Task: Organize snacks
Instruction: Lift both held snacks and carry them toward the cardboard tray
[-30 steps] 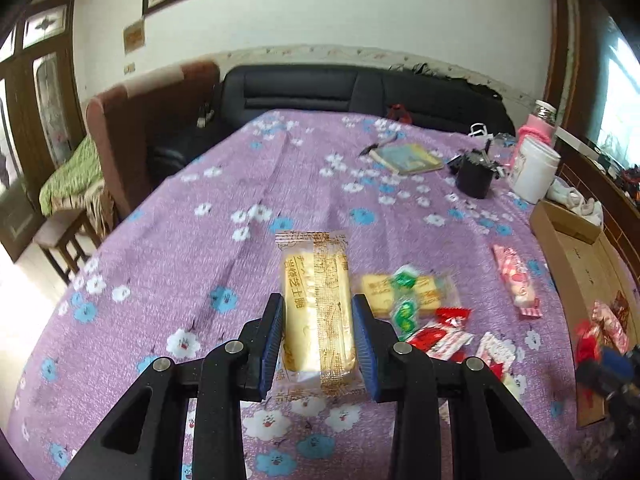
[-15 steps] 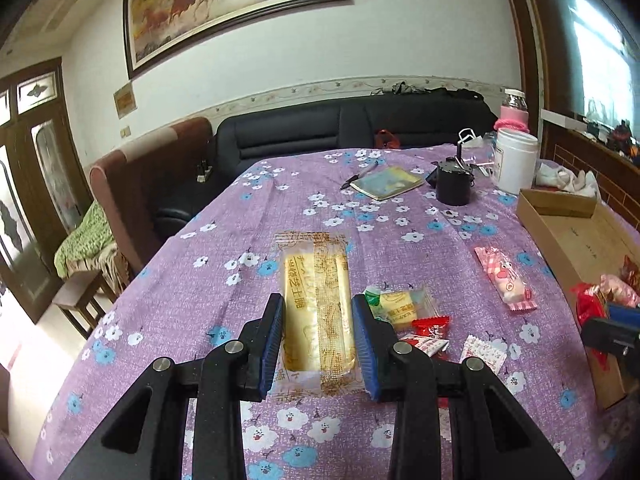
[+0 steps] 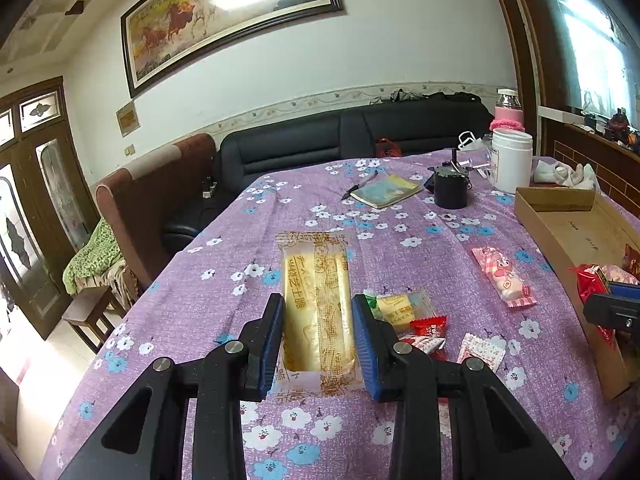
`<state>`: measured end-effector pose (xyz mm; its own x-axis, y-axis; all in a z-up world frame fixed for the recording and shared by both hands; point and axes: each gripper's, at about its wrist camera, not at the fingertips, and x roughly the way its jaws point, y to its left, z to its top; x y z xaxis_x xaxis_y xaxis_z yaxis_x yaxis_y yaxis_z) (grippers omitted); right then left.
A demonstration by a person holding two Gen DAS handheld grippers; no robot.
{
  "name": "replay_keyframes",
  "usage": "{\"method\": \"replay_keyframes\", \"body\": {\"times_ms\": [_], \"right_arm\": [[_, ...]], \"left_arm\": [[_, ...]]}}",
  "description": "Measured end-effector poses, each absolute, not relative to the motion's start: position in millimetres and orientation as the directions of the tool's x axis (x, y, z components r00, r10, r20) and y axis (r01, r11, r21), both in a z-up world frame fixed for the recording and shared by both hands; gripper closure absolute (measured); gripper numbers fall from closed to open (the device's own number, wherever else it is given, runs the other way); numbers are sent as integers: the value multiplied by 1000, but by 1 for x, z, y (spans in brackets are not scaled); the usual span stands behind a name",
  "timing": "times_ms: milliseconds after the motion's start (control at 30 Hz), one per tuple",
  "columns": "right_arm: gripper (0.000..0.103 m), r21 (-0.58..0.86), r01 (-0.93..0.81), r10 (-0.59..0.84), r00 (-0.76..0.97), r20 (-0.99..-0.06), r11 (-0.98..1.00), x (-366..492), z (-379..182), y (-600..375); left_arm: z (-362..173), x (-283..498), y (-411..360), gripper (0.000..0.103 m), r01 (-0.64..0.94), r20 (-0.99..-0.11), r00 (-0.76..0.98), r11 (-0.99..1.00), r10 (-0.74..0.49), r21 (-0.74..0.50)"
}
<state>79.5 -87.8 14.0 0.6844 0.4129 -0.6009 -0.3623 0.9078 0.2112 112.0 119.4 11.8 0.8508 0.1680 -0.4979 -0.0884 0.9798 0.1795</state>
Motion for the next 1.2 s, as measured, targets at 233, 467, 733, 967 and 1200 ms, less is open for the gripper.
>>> {"method": "replay_keyframes", "body": {"times_ms": [233,467,733,967,1200], "right_arm": [[86,209,-347,401,704,-586,915,79,19,-94],[86,216,-328,391,707,-590,920,83,18,-99],[86,214,-324,386,708,-592,921,84,18,-101],[86,227,-315,388,710,-588,921,85,19,-104],[86,222,-315,384,706,-596,923,86,17,-103]], "left_arm": [[14,112,121,67,-101,-487,855,979,175,175],[14,110,119,67,-98,-477,861,978,176,184],[15,110,118,67,-101,-472,863,976,181,191],[14,110,117,67,-91,-478,861,977,173,191],[15,109,117,67,-84,-482,861,980,162,179]]}}
